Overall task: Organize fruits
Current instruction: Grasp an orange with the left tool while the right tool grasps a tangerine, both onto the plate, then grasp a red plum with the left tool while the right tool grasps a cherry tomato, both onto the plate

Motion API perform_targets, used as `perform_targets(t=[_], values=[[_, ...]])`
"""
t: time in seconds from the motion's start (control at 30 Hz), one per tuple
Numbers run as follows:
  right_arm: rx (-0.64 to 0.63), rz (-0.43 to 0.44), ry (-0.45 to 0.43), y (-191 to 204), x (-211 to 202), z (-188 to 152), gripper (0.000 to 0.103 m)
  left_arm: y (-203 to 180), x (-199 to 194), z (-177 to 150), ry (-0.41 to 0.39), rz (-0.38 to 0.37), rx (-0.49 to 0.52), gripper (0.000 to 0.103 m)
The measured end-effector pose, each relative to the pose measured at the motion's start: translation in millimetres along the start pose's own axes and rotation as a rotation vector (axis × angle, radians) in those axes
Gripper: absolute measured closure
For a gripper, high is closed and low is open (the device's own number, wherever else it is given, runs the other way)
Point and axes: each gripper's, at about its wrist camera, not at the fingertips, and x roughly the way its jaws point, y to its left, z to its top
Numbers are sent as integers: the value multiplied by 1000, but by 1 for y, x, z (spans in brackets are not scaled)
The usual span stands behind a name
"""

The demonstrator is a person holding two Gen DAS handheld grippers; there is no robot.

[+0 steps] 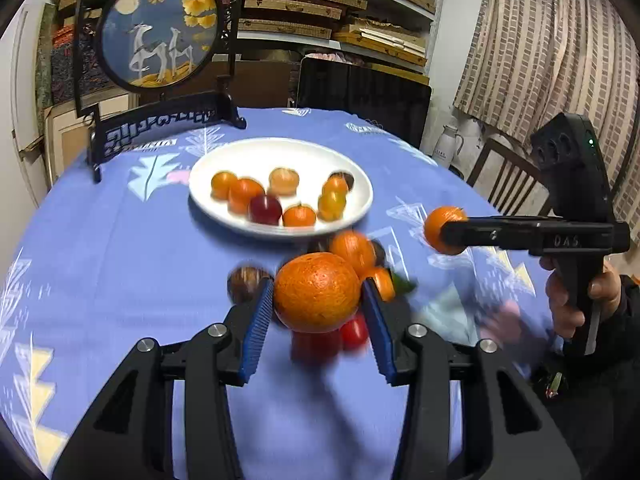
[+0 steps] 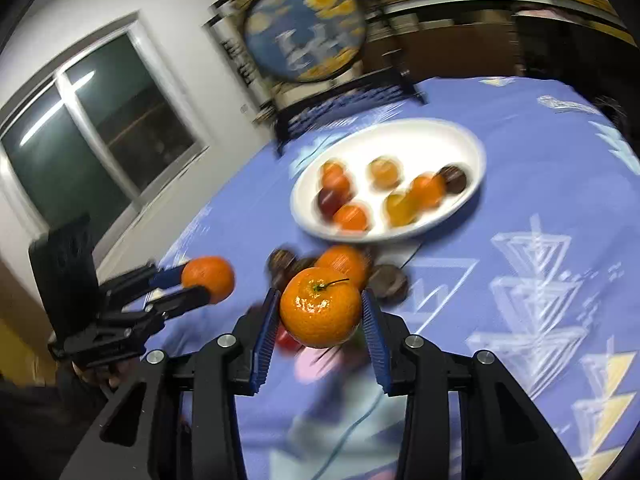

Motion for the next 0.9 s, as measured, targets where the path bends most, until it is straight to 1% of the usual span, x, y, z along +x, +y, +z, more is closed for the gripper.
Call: perform_targets(t=[0.07, 0.1, 0.23, 0.3, 0.37, 0.4, 0.47, 0.5, 0.53, 0.57, 0.63, 0.67, 0.77, 0.9], values=[[24, -15, -12, -14, 2, 21, 62, 5, 14, 22, 1, -13, -8, 59], [33, -30, -15, -19, 6, 34, 62, 9, 27, 38, 0, -13, -12, 59], [49, -78, -32, -35, 33, 79, 62, 18, 77, 86, 30, -28, -33, 59], [80, -95, -30, -49, 56, 100, 62, 21, 99, 100, 49, -18, -39, 59], [106, -113, -16, -64, 80, 114, 62, 26, 130, 110, 98, -10, -53, 59], [117, -121, -9, -68, 91, 118, 61, 26, 143, 113, 124, -11, -56, 59], [141, -123, 3, -78, 108, 124, 60, 27, 156, 113, 155, -21, -52, 58], [154, -125, 0, -81, 111, 125, 55, 27, 160, 112, 166, -21, -51, 58], [165, -120, -7, -83, 112, 125, 52, 27, 159, 112, 161, -27, -54, 53], [170, -118, -18, -84, 111, 124, 52, 27, 156, 111, 149, -29, -56, 44], [151, -130, -23, -79, 105, 118, 52, 26, 142, 111, 108, -12, -50, 36], [146, -131, -26, -77, 101, 115, 52, 26, 135, 109, 95, -16, -49, 31], [127, -120, -38, -67, 81, 101, 51, 20, 105, 99, 58, -17, -21, 26], [101, -117, -55, -54, 50, 69, 50, 4, 69, 65, 58, -18, 62, 26]])
